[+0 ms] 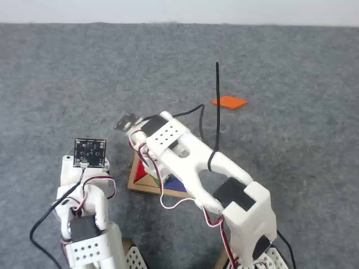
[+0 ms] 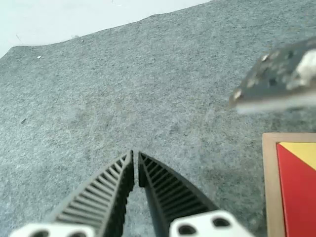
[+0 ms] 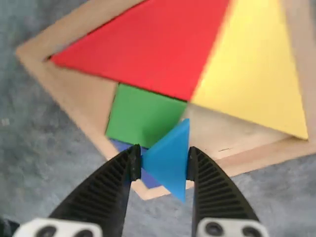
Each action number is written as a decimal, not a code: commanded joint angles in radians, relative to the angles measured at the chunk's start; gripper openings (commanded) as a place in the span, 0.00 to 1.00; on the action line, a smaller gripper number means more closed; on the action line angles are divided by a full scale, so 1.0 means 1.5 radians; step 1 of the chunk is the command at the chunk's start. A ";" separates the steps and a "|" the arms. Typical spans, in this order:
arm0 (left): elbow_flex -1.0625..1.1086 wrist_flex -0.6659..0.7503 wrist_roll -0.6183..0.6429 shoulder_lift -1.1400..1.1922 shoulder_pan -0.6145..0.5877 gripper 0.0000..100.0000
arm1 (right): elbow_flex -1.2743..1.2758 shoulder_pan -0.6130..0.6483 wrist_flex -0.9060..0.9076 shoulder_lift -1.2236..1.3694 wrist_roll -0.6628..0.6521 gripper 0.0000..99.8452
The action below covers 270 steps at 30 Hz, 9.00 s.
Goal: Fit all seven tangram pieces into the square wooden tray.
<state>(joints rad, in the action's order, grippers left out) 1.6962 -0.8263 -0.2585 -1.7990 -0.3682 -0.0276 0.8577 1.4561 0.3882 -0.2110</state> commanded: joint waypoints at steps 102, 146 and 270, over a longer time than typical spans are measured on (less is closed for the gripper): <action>-0.009 -0.002 -0.008 -0.013 -0.002 0.02 | 0.032 -0.440 -0.353 -0.051 -0.533 0.25; -0.009 -0.002 -0.008 -0.013 -0.002 0.02 | -1.103 -0.474 0.222 0.563 -0.313 0.04; -0.009 -0.003 -0.008 -0.013 -0.002 0.02 | 0.389 -0.125 -0.386 -0.291 0.409 0.18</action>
<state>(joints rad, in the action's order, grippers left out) 1.6962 -0.8263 -0.2585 -1.7990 -0.3682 0.6137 0.6536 0.8654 -0.0384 0.4457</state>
